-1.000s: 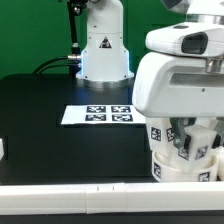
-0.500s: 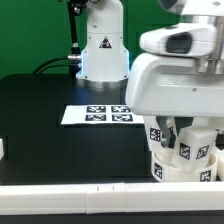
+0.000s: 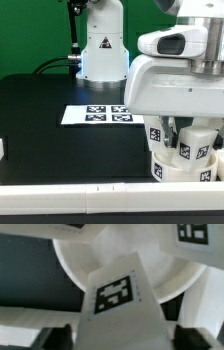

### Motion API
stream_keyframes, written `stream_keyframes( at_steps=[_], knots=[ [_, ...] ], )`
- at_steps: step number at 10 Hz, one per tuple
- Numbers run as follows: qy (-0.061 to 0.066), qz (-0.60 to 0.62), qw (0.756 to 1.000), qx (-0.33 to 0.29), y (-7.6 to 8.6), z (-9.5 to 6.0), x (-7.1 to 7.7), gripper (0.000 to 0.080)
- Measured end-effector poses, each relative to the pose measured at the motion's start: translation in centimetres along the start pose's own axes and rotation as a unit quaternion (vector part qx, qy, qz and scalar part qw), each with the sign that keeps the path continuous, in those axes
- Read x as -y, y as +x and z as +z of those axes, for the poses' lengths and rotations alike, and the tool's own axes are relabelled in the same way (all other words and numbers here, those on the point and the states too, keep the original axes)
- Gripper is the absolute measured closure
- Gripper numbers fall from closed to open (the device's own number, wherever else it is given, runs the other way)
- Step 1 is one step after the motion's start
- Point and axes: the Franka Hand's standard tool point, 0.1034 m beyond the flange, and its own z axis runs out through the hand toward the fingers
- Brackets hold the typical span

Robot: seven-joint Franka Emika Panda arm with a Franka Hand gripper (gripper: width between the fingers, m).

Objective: Assemble stool

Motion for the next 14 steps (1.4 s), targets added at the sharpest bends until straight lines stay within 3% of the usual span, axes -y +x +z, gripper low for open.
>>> stream_keyframes(
  at_steps=[4, 5, 6, 7, 9, 12, 14],
  knots=[
    [0.000, 0.021, 1.000, 0.000, 0.0, 0.0, -0.1, 0.0466],
    [0.000, 0.056, 0.998, -0.003, 0.3, 0.1, -0.4, 0.0466],
    [-0.001, 0.129, 0.992, -0.010, 1.2, 0.2, -1.6, 0.0466],
    [0.009, 0.231, 0.973, -0.012, 1.2, 0.2, -2.2, 0.0466],
    [0.049, 0.371, 0.927, 0.000, 1.1, 0.6, -4.0, 0.0466],
    [0.048, 0.481, 0.875, 0.008, 1.0, 0.7, -4.3, 0.0465],
    [0.042, 0.613, 0.789, 0.026, 0.1, 1.0, -5.0, 0.0464]
  ],
)
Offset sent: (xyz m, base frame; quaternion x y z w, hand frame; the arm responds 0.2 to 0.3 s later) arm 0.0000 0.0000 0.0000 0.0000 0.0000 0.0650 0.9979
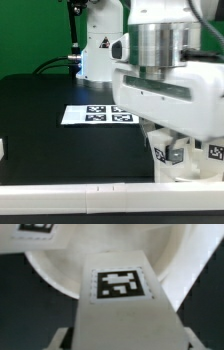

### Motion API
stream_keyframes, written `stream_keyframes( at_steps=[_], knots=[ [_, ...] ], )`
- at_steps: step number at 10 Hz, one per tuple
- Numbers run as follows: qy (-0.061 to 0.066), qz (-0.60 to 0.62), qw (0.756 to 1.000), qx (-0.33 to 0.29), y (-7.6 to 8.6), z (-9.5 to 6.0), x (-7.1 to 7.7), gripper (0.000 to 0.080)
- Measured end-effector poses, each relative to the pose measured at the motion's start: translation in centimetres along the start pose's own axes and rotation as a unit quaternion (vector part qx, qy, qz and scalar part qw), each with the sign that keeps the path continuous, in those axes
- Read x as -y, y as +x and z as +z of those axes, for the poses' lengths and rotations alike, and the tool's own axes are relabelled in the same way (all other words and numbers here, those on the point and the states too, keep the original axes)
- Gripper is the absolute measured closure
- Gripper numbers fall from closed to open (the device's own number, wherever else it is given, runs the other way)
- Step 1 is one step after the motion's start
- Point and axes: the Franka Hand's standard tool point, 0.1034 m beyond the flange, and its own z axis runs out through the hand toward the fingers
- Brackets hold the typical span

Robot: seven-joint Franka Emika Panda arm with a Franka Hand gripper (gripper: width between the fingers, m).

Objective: Assemble stool

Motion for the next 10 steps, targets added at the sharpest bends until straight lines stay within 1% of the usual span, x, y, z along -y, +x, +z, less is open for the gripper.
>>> stream_keyframes(
  at_steps=[1, 2, 4, 6, 7, 8, 9, 10],
  knots=[
    [-0.011, 0.072, 0.997, 0.001, 0.0, 0.0, -0.6, 0.0461],
    [-0.020, 0.108, 0.994, -0.001, 0.0, 0.0, -1.1, 0.0461],
    [-0.026, 0.143, 0.989, -0.006, 0.0, -0.1, -1.5, 0.0460],
    [-0.027, 0.141, 0.990, -0.006, 0.0, 0.0, -1.5, 0.0460],
    [-0.026, 0.141, 0.990, -0.006, 0.0, 0.0, -1.5, 0.0287],
    [-0.016, 0.137, 0.991, -0.004, -0.3, -1.1, -1.0, 0.0287],
    [-0.005, 0.129, 0.992, 0.003, -0.4, -2.8, -1.0, 0.0179],
    [0.004, 0.125, 0.992, 0.007, -0.1, -4.4, -1.0, 0.0157]
  ],
)
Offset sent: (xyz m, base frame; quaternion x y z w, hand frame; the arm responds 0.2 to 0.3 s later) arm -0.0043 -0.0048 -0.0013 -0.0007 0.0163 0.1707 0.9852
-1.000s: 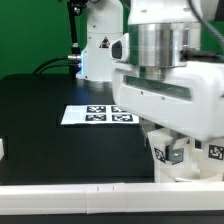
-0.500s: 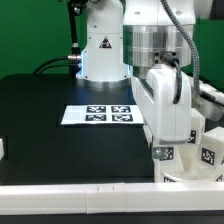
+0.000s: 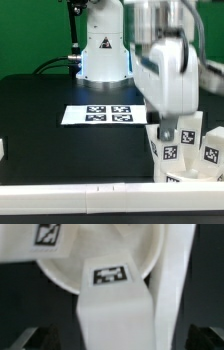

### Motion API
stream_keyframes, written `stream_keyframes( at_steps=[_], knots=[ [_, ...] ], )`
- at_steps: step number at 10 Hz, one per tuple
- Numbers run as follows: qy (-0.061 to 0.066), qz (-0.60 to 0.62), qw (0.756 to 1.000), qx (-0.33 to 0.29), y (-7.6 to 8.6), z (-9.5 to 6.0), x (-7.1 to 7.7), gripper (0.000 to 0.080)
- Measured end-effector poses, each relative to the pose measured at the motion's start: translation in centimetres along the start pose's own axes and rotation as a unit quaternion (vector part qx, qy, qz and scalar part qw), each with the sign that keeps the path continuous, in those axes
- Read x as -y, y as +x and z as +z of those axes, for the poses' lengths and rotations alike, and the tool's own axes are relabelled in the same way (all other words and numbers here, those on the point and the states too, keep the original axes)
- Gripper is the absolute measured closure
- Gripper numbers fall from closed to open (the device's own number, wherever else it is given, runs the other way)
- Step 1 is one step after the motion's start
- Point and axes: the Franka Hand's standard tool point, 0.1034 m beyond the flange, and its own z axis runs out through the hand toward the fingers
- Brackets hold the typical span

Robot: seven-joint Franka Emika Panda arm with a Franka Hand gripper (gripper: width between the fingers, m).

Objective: Assemble stool

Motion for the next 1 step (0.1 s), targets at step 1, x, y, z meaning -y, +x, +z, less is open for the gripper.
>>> stream_keyframes(
  at_steps=[1],
  knots=[
    [0.007, -0.003, 1.000, 0.002, 0.39, -1.01, 0.39, 0.0157]
  ],
)
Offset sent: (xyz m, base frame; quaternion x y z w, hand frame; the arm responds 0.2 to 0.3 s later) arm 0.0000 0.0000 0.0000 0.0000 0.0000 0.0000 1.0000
